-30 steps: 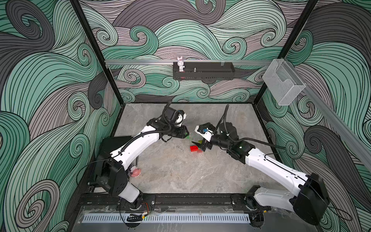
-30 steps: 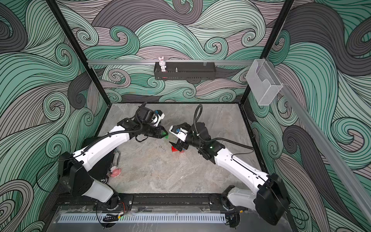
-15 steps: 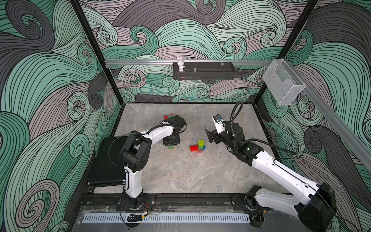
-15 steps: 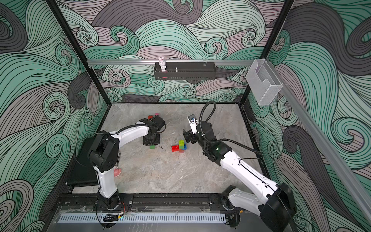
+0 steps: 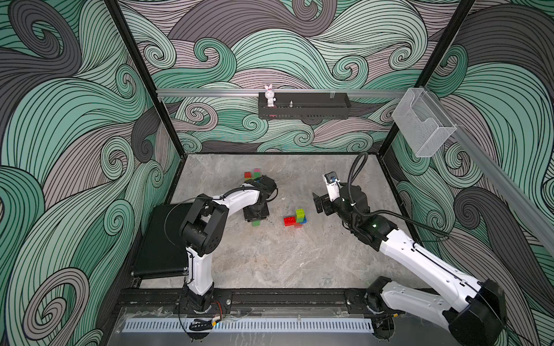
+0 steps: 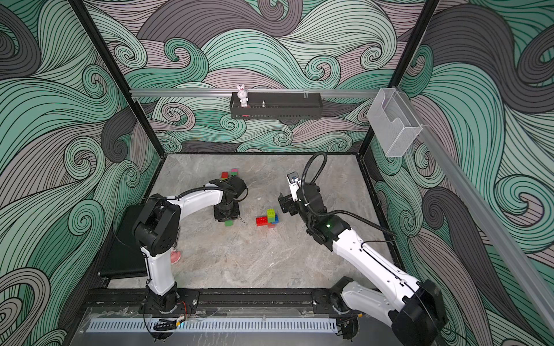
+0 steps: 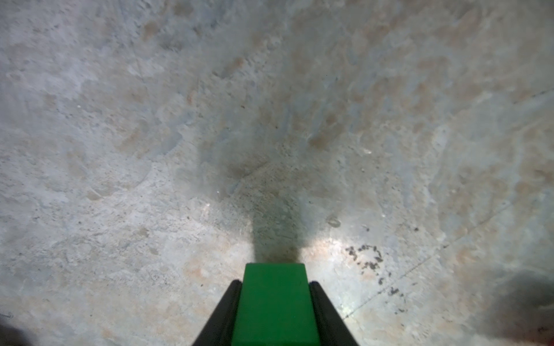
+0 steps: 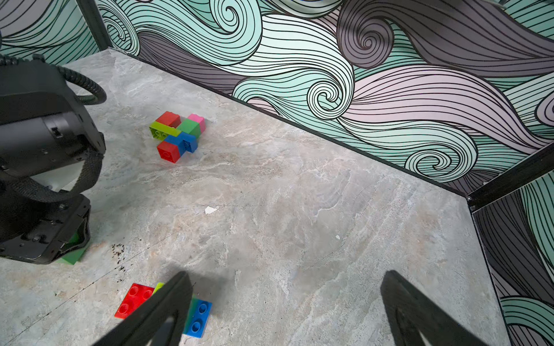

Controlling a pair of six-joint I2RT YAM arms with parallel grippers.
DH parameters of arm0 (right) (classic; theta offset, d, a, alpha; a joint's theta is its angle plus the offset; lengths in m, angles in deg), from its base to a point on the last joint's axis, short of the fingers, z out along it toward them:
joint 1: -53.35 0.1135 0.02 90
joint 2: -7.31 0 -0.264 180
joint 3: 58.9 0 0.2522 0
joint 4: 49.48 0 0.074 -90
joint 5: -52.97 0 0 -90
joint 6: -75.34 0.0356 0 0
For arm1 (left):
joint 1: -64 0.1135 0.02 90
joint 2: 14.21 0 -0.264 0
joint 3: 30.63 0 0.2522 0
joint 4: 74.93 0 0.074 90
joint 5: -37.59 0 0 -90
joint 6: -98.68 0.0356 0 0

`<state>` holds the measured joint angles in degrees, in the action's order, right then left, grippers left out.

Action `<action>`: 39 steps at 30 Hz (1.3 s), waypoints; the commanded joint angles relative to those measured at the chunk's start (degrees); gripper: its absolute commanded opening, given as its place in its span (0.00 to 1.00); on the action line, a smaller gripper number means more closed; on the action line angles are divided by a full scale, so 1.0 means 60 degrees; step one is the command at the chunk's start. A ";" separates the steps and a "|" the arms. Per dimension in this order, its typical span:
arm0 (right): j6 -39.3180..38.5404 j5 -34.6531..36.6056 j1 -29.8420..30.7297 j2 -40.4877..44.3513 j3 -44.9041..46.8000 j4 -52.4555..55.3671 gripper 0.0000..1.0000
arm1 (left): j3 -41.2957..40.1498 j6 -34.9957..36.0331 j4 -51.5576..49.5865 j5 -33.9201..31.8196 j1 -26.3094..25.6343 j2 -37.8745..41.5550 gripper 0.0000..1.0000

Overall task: Assemble the number 4 with lego
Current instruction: Place the lego brick at the center of the board.

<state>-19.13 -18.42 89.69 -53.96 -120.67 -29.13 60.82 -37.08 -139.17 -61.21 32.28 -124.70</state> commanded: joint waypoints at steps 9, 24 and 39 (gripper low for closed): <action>-0.0055 0.0135 -0.0037 0.0171 0.0252 -0.0411 0.99 | -0.0110 -0.0139 0.0034 0.1078 0.0145 0.0504 0.61; 0.0115 -0.0071 -0.0050 -0.0013 0.0236 -0.0363 0.99 | -0.1740 -0.0526 0.2010 0.2723 0.0605 0.2699 0.67; 0.0336 -0.0359 -0.0043 0.0191 0.0392 -0.0707 0.99 | -0.3515 0.3676 0.5596 0.3098 0.1054 0.3009 0.99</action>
<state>-17.95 -19.68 89.65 -53.74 -118.05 -32.10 39.32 -19.92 -111.76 -47.13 38.20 -104.97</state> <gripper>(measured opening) 0.991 0.985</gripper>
